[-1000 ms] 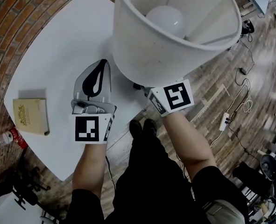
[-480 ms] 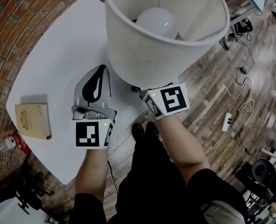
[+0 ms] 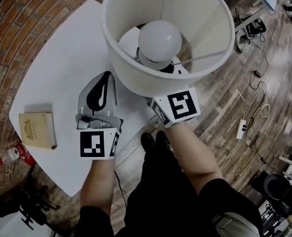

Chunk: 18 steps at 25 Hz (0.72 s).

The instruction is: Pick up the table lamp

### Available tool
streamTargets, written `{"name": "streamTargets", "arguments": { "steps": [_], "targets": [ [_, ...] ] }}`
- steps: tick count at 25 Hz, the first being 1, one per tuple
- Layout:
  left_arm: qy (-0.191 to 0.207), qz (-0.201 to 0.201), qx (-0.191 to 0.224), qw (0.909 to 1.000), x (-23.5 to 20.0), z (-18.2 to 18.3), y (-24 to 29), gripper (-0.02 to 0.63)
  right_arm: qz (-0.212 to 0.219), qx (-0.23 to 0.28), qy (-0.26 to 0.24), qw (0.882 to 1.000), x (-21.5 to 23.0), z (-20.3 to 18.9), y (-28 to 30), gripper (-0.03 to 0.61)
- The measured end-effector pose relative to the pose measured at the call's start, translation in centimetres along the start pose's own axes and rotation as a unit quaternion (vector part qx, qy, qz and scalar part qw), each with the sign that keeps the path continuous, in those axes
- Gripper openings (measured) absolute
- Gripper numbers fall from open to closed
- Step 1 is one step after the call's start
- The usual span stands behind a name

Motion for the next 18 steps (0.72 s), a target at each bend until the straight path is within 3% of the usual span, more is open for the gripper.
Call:
{"name": "streamTargets", "arguments": {
  "steps": [9,18],
  "targets": [
    [0.0,-0.004,0.011,0.9999,1.2,3.4,-0.9,0.008,0.01,-0.022,0.004,1.0,0.4,3.6,-1.1,0.107],
    [-0.006,-0.022,0.012,0.9997,4.5,9.7,-6.1,0.008,0.023,-0.039,0.009,0.999,0.0,11.9,-5.4,0.107]
  ]
}}
Point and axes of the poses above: the fingertips, and each gripper's own axes: y forward along the fingers, x to its right, z out of its top, the point moved 9 cm from there along -y, backward along the fingers, and after that the axes turned 14 degrees about -y, right-handed, at the moved point
